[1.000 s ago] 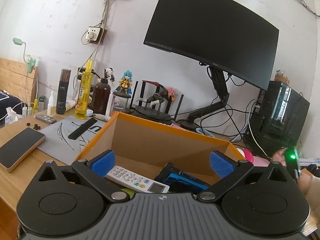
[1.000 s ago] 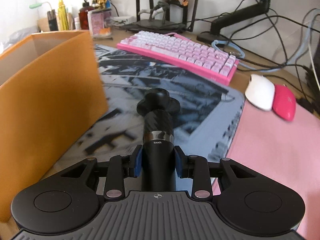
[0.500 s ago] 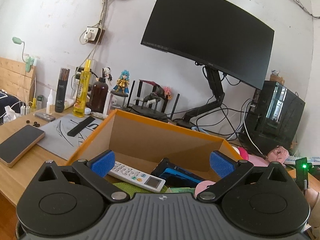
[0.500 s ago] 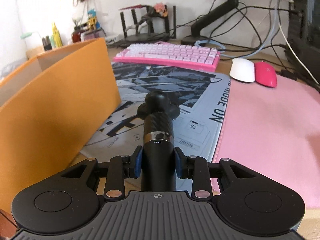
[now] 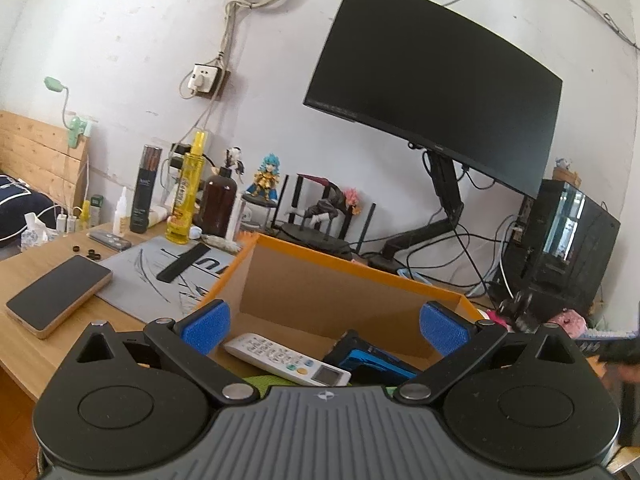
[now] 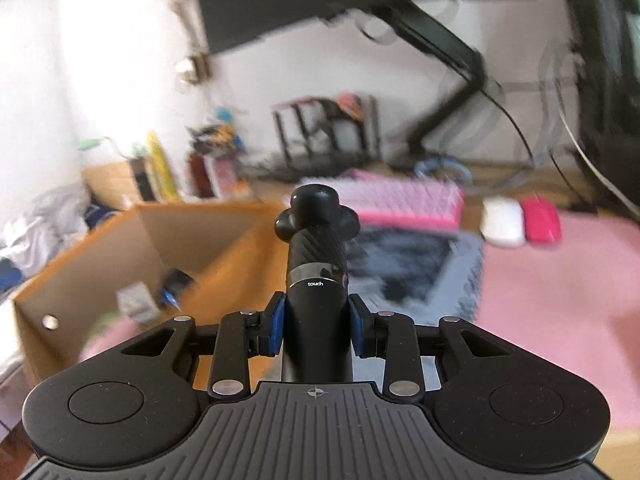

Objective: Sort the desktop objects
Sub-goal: 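Lift and carry the black device with the right gripper into the box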

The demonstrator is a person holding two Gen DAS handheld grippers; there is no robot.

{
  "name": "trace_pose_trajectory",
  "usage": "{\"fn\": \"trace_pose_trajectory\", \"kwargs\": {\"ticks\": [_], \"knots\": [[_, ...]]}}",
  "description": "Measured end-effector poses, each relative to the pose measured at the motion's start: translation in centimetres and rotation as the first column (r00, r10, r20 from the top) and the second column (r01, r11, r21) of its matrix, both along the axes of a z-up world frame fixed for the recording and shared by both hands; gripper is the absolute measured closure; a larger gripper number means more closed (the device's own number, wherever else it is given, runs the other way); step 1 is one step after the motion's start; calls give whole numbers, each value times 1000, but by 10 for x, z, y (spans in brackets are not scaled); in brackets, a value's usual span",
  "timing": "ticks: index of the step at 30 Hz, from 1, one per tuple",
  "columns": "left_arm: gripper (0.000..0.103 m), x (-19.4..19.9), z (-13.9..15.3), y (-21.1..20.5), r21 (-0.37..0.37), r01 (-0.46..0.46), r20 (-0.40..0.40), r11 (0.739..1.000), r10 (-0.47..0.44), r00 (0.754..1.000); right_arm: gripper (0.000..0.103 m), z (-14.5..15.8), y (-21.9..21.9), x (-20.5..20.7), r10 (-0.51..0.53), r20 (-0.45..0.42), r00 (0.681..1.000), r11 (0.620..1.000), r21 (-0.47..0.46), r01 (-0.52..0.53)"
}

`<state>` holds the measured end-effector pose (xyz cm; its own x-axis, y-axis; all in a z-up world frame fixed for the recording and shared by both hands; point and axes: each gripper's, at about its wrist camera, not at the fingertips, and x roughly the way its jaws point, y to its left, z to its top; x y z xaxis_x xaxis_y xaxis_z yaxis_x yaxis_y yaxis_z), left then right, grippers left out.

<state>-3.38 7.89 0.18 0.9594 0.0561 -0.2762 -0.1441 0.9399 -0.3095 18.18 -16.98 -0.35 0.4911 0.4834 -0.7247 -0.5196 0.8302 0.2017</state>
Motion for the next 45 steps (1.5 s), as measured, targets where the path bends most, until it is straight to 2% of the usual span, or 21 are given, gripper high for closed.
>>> {"fn": "trace_pose_trajectory", "kwargs": {"ticks": [5, 10, 15, 21, 30, 36, 39, 41, 42, 44, 45], "knots": [[0, -6, 1, 8, -6, -32, 8, 999, 32, 999, 68, 19, 48, -1, 118, 15, 993, 992, -39, -118], [0, -15, 1, 21, -9, -76, 18, 997, 76, 997, 68, 38, 97, -2, 235, 25, 972, 969, -79, -233], [0, -21, 3, 34, -8, -119, 23, 993, 119, 993, 68, 57, 145, -3, 349, 31, 936, 931, -119, -344], [0, -25, 4, 46, -4, -149, 18, 989, 149, 989, 68, 79, 203, -4, 478, 30, 878, 868, -169, -467], [0, -31, 0, 65, -27, -176, 29, 984, 177, 984, 68, 21, 256, 1, 516, -119, 848, 798, -294, -526], [0, -31, -5, 69, -36, -172, 24, 984, 173, 985, 68, 8, 270, -7, 527, -147, 837, 774, -324, -544], [0, -30, -7, 70, -40, -173, 17, 984, 174, 985, 68, 7, 274, -16, 540, -135, 831, 753, -364, -548], [0, -31, -8, 73, -43, -170, 16, 985, 171, 985, 68, 9, 272, -17, 534, -135, 835, 757, -364, -543], [0, -33, -9, 76, -45, -167, 17, 985, 168, 986, 66, 10, 271, -17, 528, -133, 839, 762, -363, -537], [0, -33, -8, 75, -38, -161, 19, 986, 161, 987, 45, 17, 265, -19, 508, -98, 856, 783, -362, -506], [0, -33, -7, 74, -34, -158, 20, 987, 158, 987, 40, 22, 262, -16, 497, -81, 864, 797, -351, -491]]}}
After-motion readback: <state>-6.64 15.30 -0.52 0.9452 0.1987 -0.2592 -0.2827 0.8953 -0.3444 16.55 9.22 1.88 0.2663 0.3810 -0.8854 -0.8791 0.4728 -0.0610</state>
